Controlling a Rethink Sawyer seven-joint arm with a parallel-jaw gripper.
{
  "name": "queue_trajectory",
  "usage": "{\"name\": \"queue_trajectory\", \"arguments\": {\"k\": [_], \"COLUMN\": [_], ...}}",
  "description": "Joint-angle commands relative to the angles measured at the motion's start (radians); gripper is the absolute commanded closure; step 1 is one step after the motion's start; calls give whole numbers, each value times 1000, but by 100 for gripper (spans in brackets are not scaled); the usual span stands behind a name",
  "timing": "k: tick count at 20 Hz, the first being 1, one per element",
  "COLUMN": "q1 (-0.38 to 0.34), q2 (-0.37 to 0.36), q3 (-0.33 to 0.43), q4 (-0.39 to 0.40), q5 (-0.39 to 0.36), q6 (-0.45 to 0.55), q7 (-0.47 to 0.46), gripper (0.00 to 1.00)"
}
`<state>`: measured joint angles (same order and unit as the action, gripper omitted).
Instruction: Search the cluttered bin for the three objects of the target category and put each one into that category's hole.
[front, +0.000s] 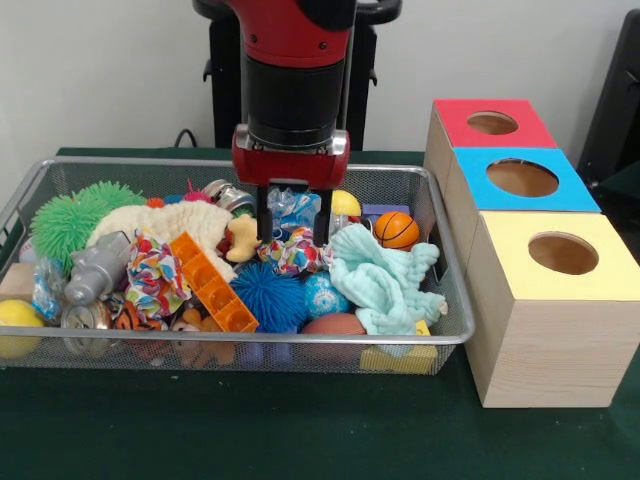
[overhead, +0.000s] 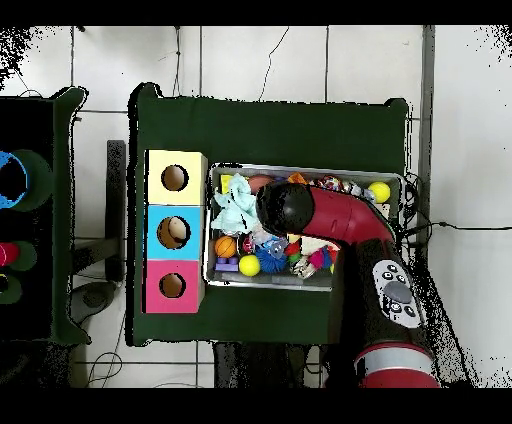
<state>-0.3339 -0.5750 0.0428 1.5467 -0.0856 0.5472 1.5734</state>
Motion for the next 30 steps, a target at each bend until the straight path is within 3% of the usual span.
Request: {"name": "queue_trajectory", "arguments": {"k": [1,5,10,17,30], "q1": [-18,-23,-21,-21,-26], "q2": [51,47,13,-19,19], "q3": [84,82,71,66,58], "q4": [-72,-29,96,208,181], "q5": [3,-1,12,31,25], "q6": [106,66,-20,-83,-78], "q7": [30,41,110,168,143], "gripper": [0,0,0,0,0]}}
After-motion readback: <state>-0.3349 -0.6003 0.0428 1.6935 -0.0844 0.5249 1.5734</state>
